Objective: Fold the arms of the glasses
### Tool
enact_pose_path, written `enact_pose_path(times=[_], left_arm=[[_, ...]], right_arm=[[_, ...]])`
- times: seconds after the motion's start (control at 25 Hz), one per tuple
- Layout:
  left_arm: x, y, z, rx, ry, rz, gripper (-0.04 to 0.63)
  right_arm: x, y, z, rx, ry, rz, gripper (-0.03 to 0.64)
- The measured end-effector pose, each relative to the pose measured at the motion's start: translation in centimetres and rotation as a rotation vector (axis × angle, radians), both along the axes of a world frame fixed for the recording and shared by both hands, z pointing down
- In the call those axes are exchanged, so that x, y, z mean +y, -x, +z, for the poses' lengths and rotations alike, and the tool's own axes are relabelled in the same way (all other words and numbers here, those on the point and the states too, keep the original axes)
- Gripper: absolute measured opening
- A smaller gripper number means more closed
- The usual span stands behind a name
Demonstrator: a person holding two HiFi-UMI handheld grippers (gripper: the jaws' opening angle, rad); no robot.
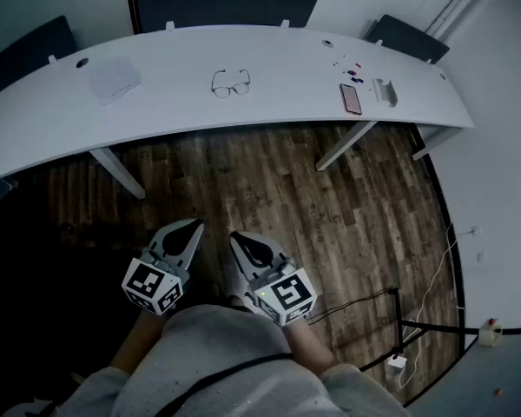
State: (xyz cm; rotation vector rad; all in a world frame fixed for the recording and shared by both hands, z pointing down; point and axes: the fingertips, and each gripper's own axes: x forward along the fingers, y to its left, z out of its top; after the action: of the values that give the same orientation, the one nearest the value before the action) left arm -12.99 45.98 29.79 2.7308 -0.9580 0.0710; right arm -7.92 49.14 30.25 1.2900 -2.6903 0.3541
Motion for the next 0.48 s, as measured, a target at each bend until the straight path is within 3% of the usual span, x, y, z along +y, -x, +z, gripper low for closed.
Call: enact_pose_path(times=[0.48], left_arm=[[-2.6, 1.6, 1.0, -0.009, -0.027, -0.026, 0.015]], right_arm=[[-3.0, 0.8, 0.3, 0.015, -0.045, 0.083, 0.018]])
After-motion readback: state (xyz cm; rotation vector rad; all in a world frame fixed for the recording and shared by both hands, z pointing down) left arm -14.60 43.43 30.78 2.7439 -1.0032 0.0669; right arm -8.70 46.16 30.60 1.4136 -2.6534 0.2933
